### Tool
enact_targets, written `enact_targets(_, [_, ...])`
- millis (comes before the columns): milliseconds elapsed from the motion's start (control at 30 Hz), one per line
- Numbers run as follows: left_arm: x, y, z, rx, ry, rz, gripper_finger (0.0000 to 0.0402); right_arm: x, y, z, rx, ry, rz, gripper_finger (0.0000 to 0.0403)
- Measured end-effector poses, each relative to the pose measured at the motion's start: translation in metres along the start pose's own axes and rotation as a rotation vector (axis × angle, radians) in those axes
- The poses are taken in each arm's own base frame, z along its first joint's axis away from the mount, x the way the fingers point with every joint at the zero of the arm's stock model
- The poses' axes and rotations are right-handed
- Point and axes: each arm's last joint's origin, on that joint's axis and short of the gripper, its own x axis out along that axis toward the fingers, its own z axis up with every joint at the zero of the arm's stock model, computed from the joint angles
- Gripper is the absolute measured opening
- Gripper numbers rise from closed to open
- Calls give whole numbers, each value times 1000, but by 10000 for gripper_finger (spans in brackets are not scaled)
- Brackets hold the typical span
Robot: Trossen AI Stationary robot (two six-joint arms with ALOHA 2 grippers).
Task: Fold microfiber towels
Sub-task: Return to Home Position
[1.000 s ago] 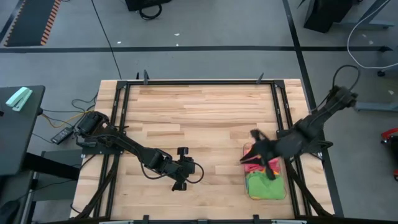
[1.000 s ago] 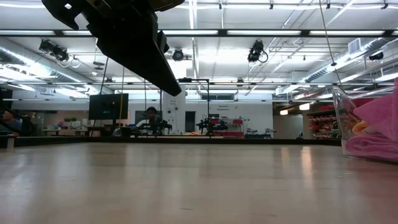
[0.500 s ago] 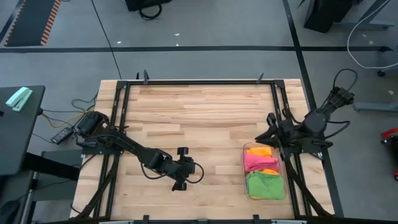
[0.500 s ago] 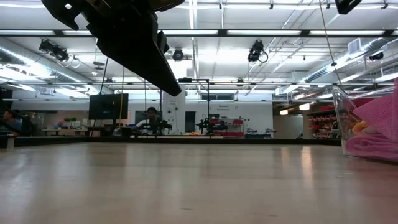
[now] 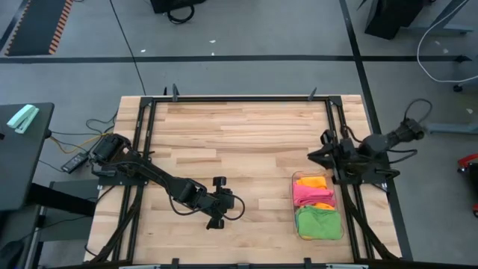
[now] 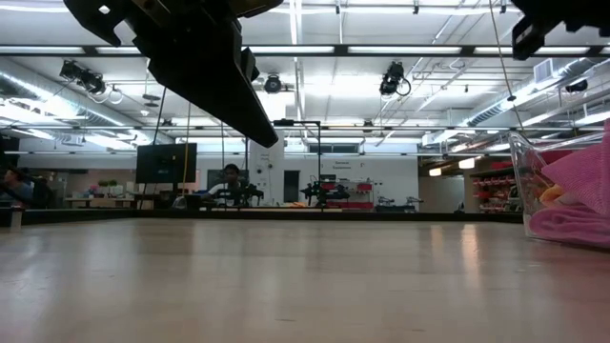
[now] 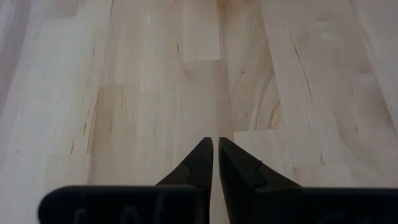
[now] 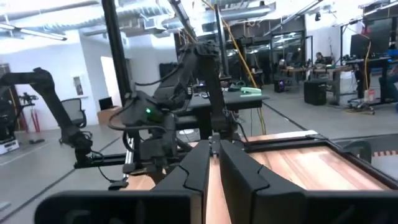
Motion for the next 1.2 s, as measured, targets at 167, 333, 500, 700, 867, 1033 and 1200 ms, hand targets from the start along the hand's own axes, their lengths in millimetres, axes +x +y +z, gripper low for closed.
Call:
enact_targets(167, [0,0,0,0,0,0,31,-1,-14,-21,15,-17,-36,44])
enact_targets(333, [0,0,0,0,0,0,24,2,-26,-41,38,-37,-32,44])
enact_targets(500, [0,0,0,0,0,0,29,2,-38,-55,63,-33,-88,44])
enact_targets(700, [0,0,0,0,0,0,36,2,-44,-63,82,-2,-93,44])
enact_targets(867, [0,0,0,0,0,0,28,2,-44,-62,76,-16,-108,44])
enact_targets(1033, [0,0,0,0,0,1,24,2,-46,-61,85,-26,-171,44])
enact_targets(1200, [0,0,0,0,0,0,32,2,-46,-62,85,-18,-168,44])
